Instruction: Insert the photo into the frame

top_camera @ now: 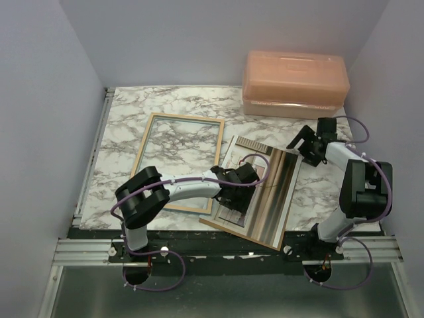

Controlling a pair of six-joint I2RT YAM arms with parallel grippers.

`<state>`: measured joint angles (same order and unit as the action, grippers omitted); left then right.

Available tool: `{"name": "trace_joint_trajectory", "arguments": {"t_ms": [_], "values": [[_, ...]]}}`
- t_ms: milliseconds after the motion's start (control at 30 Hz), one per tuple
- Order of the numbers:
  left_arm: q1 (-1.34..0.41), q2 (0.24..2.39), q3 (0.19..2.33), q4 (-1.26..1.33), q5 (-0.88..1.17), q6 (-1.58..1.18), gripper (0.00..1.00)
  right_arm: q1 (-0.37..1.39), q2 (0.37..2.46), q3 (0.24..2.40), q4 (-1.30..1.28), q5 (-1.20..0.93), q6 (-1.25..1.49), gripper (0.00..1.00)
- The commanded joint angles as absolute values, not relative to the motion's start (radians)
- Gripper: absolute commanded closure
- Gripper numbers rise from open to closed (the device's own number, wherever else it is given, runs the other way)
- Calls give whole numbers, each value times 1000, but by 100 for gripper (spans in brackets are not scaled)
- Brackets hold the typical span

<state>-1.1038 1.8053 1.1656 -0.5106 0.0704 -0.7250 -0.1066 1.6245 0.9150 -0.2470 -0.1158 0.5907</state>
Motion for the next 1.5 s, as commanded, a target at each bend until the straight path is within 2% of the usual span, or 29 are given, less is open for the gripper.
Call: {"name": "trace_joint_trajectory", "arguments": {"t_ms": [0,200,600,900,1033,1267,1467], "values": [[-1106,1853,1167,-535,55,-733,45,-113,1668,951,-193,-109,560,8],[-1106,1859,1170,-537,60,-732,46,-112,1675,934,-180,-206,558,14],[-1106,1860,1167,-531,64,-728,47,-112,1591,859,-123,-317,541,17],[-1106,1862,1173,-539,63,-727,48,-113,1613,799,-112,-265,553,19],[-1106,1863,1175,-540,63,-727,48,-112,1610,737,-48,-343,570,29],[-1106,1861,1176,-540,62,-724,48,-113,1617,681,-34,-329,558,34],[-1107,1853,1178,-538,55,-721,48,-112,1553,668,-58,-311,553,55]]}}
